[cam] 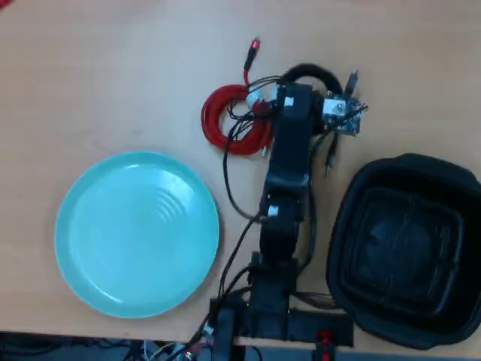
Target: Put a black charging cable in a black bowl and put a red charging cable in a green bowl
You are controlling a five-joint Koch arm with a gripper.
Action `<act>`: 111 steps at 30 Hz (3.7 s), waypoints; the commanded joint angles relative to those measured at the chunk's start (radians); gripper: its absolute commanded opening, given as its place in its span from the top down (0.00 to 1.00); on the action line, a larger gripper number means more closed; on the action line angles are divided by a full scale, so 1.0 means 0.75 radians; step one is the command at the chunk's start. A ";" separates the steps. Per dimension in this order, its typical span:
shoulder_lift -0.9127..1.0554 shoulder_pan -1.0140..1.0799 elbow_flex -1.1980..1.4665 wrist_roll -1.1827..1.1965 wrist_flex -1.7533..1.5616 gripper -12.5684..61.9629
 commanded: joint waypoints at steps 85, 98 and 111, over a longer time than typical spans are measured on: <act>1.025 -0.155 0.548 -0.223 -0.505 0.51; 0.378 -0.552 0.575 -0.276 -0.759 0.51; 0.382 -0.552 0.610 -0.190 -0.642 0.51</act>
